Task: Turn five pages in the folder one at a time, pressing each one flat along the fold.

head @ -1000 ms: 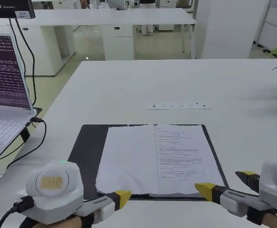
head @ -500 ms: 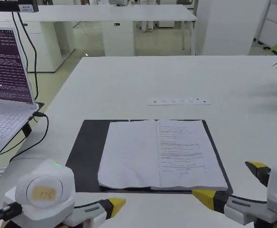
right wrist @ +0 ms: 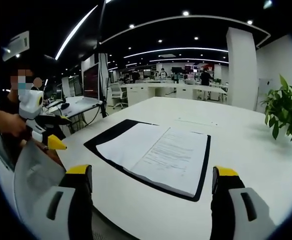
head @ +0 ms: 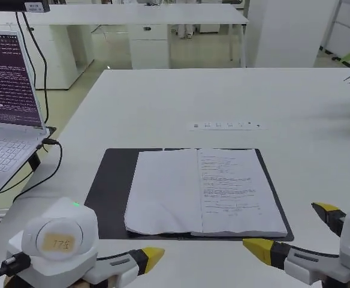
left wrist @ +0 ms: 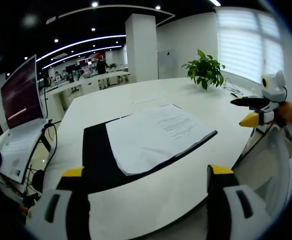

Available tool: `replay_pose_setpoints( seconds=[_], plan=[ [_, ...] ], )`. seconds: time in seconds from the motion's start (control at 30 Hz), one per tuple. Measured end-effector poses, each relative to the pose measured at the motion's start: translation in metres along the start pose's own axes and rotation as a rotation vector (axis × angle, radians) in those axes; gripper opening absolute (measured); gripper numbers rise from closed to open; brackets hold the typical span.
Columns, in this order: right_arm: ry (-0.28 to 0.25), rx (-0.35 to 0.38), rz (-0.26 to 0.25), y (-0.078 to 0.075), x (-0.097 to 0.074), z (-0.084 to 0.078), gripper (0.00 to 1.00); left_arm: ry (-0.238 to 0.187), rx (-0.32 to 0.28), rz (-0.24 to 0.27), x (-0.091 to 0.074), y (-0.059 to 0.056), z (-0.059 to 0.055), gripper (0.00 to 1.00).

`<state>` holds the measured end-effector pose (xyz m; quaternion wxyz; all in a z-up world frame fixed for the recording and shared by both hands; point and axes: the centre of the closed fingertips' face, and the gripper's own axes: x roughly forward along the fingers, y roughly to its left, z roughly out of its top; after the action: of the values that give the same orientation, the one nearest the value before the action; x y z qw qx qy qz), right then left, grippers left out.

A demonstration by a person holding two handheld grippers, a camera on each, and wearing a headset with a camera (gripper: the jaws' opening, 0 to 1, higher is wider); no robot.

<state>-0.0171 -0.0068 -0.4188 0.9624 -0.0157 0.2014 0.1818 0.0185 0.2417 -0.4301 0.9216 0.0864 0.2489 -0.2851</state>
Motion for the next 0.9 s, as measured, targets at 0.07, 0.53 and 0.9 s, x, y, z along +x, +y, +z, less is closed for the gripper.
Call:
replay_pose_setpoints(
  seconds=[0.07, 0.53, 0.9],
  plan=[
    [-0.002, 0.013, -0.001, -0.001, 0.0, 0.0, 0.99, -0.001, 0.003, -0.005, 0.003, -0.002, 0.002, 0.99],
    [-0.005, 0.039, -0.014, -0.012, 0.002, -0.001, 0.98, 0.003, 0.018, -0.159, 0.074, -0.05, 0.031, 0.88],
    [-0.003, 0.066, -0.026, -0.018, 0.003, -0.005, 0.96, 0.002, 0.109, -0.242, 0.133, -0.098, 0.041, 0.73]
  ],
)
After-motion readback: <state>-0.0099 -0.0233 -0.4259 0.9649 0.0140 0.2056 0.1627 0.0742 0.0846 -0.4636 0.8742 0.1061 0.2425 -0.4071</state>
